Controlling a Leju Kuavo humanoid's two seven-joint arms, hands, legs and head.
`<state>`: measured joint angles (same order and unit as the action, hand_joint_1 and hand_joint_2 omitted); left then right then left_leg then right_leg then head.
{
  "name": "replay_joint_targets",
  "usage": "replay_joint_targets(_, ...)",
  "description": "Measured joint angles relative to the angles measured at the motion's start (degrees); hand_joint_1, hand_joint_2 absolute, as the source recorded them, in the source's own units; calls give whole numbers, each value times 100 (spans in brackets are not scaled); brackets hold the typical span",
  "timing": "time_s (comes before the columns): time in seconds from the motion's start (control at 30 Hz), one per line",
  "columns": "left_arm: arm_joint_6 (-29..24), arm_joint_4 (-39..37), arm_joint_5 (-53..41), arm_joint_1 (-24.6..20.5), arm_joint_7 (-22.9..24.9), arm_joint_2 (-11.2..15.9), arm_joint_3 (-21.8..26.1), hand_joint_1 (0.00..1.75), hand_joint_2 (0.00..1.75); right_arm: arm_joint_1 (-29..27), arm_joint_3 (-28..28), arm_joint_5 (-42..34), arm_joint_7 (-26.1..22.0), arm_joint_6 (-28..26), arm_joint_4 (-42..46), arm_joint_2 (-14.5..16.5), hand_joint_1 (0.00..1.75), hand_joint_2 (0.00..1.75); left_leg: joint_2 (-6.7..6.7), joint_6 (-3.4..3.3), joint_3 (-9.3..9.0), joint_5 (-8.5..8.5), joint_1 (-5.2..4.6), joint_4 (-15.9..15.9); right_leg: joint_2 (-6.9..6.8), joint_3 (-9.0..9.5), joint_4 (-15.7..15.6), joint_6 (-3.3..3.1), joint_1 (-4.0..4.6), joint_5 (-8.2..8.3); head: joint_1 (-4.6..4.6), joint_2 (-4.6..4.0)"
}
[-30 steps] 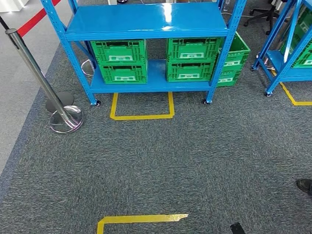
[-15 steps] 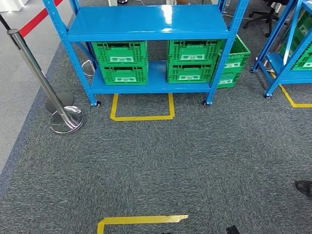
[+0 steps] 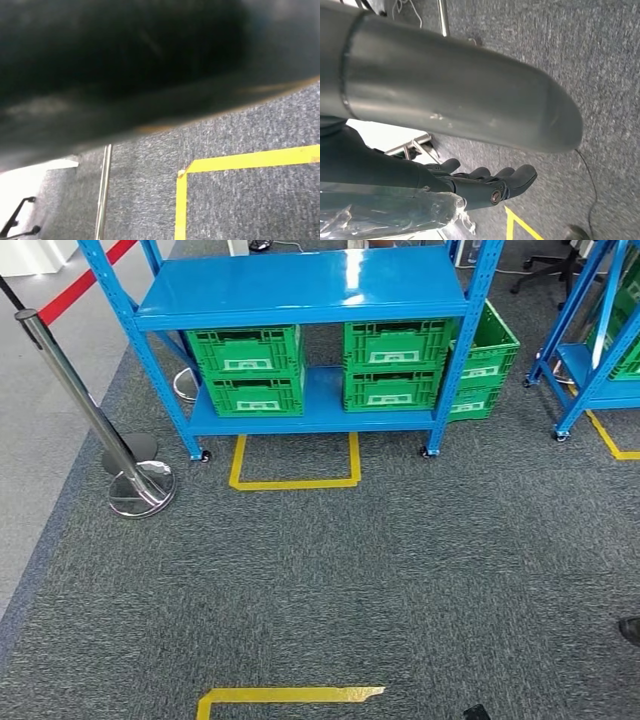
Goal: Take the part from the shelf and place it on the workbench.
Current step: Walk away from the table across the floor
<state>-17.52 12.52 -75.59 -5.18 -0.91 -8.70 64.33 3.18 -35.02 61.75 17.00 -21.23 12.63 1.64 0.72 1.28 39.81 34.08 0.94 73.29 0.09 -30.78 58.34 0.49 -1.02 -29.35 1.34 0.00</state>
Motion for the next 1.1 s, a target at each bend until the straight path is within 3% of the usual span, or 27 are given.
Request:
replay_joint_targets(0.03, 1, 0, -1, 9, 3, 0, 0, 0, 0, -6, -1, 1, 5, 2, 0, 1, 0, 0, -3, -33, 102, -9, -12, 169, -19, 11, 0, -15, 21, -12, -1, 0)
replay_joint_targets(0.07, 2, 0, -2, 18, 5, 1, 0, 0, 0, -8, -1, 1, 10, 4, 0, 1, 0, 0, -3, -79, 88, -137, -35, 93, -29, 26, 0, -26, 38, -24, -2, 0)
replay_joint_targets(0.13, 4, 0, -4, 25, 8, 7, 0, 0, 0, -8, -2, 2, 17, 7, -1, 12, 0, 0, -11, -205, -222, -592, -124, -622, -38, 66, -3, -38, 53, -51, -3, 0)
replay_joint_targets(0.2, 4, 0, -7, 16, 8, 21, 0, 0, 0, -9, -2, 2, 18, 10, -4, 37, 0, 0, -37, -308, -535, -840, -208, -1302, -39, 79, 1, -27, 70, -80, -4, -1)
replay_joint_targets(0.23, 4, 0, -8, 10, 8, 21, 0, 0, 0, -12, -2, 2, 18, 13, -6, 47, 0, 0, -48, -278, -604, -856, -224, -1461, -39, 71, 8, -27, 80, -92, -7, -1)
replay_joint_targets(0.33, 3, 0, -10, 20, 8, 18, 0, 0, 0, -16, -2, 2, 17, 21, -13, 59, 0, 0, -47, -125, -627, -828, -215, -1529, -46, 60, 19, -41, 85, -112, -9, 0)
replay_joint_targets(0.63, 4, 0, -10, 19, 8, 3, 0, 0, 0, -11, -2, 4, 17, 22, -15, 63, 0, 0, -46, -195, -634, -807, -221, -1528, -45, 85, -67, 1, 79, -93, -10, 0)
replay_joint_targets(1.1, 8, 0, -54, 19, 40, 5, 0, 0, 0, -11, -7, 9, 18, 32, -15, 63, 0, 0, -46, -211, -639, -813, -220, -1527, -46, 112, -72, 15, 78, -86, -9, 0)
